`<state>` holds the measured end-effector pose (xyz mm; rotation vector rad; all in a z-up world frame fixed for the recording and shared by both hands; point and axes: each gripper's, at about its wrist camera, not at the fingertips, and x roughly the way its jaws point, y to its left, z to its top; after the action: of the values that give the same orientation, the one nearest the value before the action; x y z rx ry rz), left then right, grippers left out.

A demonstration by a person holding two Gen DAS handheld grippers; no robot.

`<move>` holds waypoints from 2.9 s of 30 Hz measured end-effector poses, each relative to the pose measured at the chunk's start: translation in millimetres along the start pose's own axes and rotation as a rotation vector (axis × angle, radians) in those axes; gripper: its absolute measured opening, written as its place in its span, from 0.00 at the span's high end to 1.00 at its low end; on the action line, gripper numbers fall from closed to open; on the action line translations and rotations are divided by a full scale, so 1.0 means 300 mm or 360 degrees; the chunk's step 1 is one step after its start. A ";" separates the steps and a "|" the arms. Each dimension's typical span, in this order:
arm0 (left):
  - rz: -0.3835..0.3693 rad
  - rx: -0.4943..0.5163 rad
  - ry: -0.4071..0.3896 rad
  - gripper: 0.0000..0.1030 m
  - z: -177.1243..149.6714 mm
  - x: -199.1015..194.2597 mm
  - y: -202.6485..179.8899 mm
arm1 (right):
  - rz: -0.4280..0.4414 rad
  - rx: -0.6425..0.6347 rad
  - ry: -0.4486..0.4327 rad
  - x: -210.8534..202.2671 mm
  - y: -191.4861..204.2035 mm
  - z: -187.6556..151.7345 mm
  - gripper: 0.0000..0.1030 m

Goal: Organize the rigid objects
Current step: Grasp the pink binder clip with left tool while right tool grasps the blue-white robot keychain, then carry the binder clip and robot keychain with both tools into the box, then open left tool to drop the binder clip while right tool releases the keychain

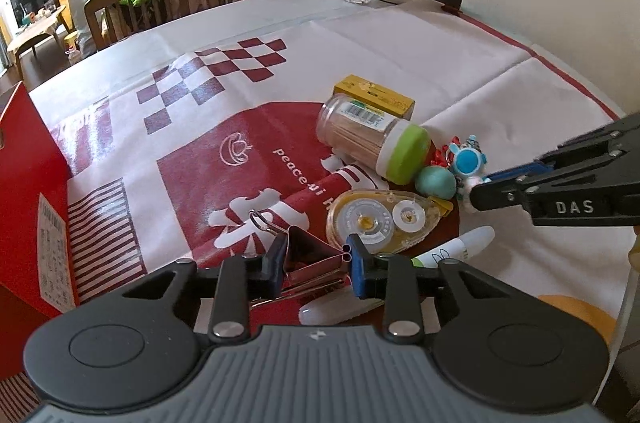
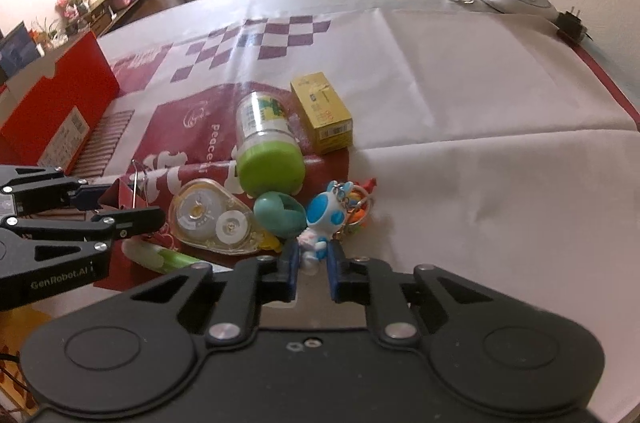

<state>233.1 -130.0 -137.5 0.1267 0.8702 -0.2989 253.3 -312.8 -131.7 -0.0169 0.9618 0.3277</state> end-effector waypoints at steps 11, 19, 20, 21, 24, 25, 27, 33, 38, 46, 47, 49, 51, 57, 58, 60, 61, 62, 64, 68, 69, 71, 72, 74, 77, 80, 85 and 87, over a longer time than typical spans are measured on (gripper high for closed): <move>-0.0012 -0.0133 -0.0104 0.70 0.046 -0.103 0.076 | 0.0097 0.0115 -0.0157 -0.131 0.009 0.051 0.87; -0.0005 -0.0194 -0.0207 0.70 0.095 -0.219 0.141 | 0.0193 0.0081 -0.0226 -0.215 0.079 0.113 0.87; 0.0001 -0.0201 -0.0218 0.70 0.100 -0.236 0.151 | 0.0214 0.0059 -0.0226 -0.224 0.094 0.125 0.87; 0.0011 -0.0209 -0.0228 0.70 0.105 -0.254 0.162 | 0.0229 0.0039 -0.0226 -0.231 0.110 0.135 0.87; 0.0045 -0.0223 -0.0244 0.70 0.116 -0.297 0.198 | 0.0271 -0.0041 -0.0234 -0.248 0.170 0.172 0.87; 0.0056 -0.0229 -0.0250 0.70 0.119 -0.313 0.213 | 0.0287 -0.0070 -0.0242 -0.254 0.193 0.185 0.87; 0.0078 -0.0244 -0.0267 0.70 0.122 -0.344 0.241 | 0.0317 -0.0136 -0.0261 -0.262 0.245 0.207 0.87; 0.0168 -0.0316 -0.0315 0.70 0.125 -0.435 0.360 | 0.0429 -0.0276 -0.0282 -0.257 0.404 0.277 0.87; 0.0261 -0.0377 -0.0321 0.70 0.113 -0.496 0.489 | 0.0512 -0.0370 -0.0257 -0.226 0.544 0.332 0.87; 0.0412 -0.0453 -0.0272 0.70 0.062 -0.554 0.708 | 0.0593 -0.0505 -0.0196 -0.154 0.773 0.384 0.87; 0.0432 -0.0459 -0.0261 0.70 0.055 -0.556 0.735 | 0.0597 -0.0523 -0.0191 -0.144 0.798 0.390 0.87; 0.0474 -0.0464 -0.0238 0.70 0.039 -0.556 0.792 | 0.0588 -0.0559 -0.0188 -0.121 0.850 0.401 0.87; 0.0499 -0.0475 -0.0215 0.70 0.024 -0.551 0.844 | 0.0601 -0.0577 -0.0167 -0.097 0.892 0.413 0.87; 0.0569 -0.0489 -0.0119 0.70 -0.002 -0.487 0.977 | 0.0598 -0.0610 -0.0083 -0.002 1.006 0.431 0.87; 0.0572 -0.0500 -0.0097 0.70 -0.005 -0.468 0.996 | 0.0597 -0.0616 -0.0066 0.014 1.022 0.429 0.87; 0.0559 -0.0524 -0.0049 0.70 -0.012 -0.433 1.029 | 0.0587 -0.0631 -0.0034 0.046 1.047 0.428 0.87; 0.0550 -0.0535 -0.0032 0.70 -0.017 -0.420 1.043 | 0.0585 -0.0634 -0.0013 0.063 1.059 0.425 0.87; 0.0539 -0.0539 -0.0009 0.70 -0.021 -0.403 1.055 | 0.0588 -0.0632 0.0012 0.081 1.069 0.422 0.87; 0.0537 -0.0522 0.0029 0.70 -0.028 -0.369 1.068 | 0.0575 -0.0640 0.0064 0.119 1.091 0.416 0.87; 0.0516 -0.0488 0.0087 0.70 -0.047 -0.314 1.074 | 0.0522 -0.0672 0.0160 0.192 1.124 0.399 0.87; 0.0518 -0.0477 0.0107 0.70 -0.051 -0.300 1.074 | 0.0509 -0.0675 0.0177 0.205 1.131 0.396 0.87; 0.0527 -0.0467 0.0138 0.70 -0.056 -0.276 1.078 | 0.0482 -0.0692 0.0213 0.225 1.145 0.390 0.87; 0.0531 -0.0470 0.0154 0.70 -0.055 -0.267 1.083 | 0.0470 -0.0703 0.0228 0.232 1.151 0.385 0.87; 0.0525 -0.0484 0.0186 0.70 -0.042 -0.252 1.095 | 0.0446 -0.0732 0.0253 0.244 1.163 0.377 0.87; 0.0535 -0.0484 0.0319 0.70 -0.015 -0.211 1.108 | 0.0406 -0.0758 0.0297 0.255 1.181 0.361 0.87; 0.0528 -0.0531 0.0372 0.70 -0.013 -0.199 1.124 | 0.0403 -0.0762 0.0317 0.258 1.183 0.346 0.87; 0.0519 -0.0554 0.0463 0.70 -0.012 -0.183 1.130 | 0.0391 -0.0767 0.0335 0.261 1.188 0.344 0.86; 0.0511 -0.0546 0.0476 0.70 -0.012 -0.183 1.125 | 0.0387 -0.0762 0.0339 0.261 1.188 0.345 0.85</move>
<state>301.5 203.3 -101.5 -0.0104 1.1669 0.1764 277.4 63.2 -88.9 -0.3804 1.0789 0.7881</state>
